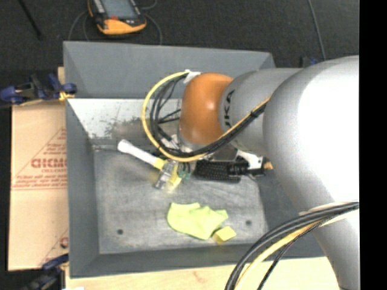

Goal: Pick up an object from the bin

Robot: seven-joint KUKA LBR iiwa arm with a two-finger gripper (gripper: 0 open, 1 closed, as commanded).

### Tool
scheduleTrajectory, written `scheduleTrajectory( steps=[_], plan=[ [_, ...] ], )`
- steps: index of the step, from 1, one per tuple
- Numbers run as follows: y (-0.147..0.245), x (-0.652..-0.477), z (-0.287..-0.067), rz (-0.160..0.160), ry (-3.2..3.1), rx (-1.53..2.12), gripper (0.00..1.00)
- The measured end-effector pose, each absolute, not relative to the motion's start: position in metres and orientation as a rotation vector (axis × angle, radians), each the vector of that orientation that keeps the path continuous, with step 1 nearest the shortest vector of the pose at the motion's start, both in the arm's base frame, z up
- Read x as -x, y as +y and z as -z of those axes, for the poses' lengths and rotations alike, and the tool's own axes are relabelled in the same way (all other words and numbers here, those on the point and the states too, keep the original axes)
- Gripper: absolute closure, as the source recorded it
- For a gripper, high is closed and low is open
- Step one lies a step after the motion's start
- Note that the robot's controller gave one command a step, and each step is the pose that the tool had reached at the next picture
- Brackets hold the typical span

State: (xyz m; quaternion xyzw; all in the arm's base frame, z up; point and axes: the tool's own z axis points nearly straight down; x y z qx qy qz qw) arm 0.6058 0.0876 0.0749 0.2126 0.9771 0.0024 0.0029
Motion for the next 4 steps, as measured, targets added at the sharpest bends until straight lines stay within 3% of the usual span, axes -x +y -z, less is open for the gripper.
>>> scheduleTrajectory(
  steps=[3,4],
  plan=[
    [0.08,-0.597,-0.09,-0.004,3.064,-0.673,1.0],
    [0.08,-0.586,-0.082,0.001,3.069,-0.66,1.0]
  ],
)
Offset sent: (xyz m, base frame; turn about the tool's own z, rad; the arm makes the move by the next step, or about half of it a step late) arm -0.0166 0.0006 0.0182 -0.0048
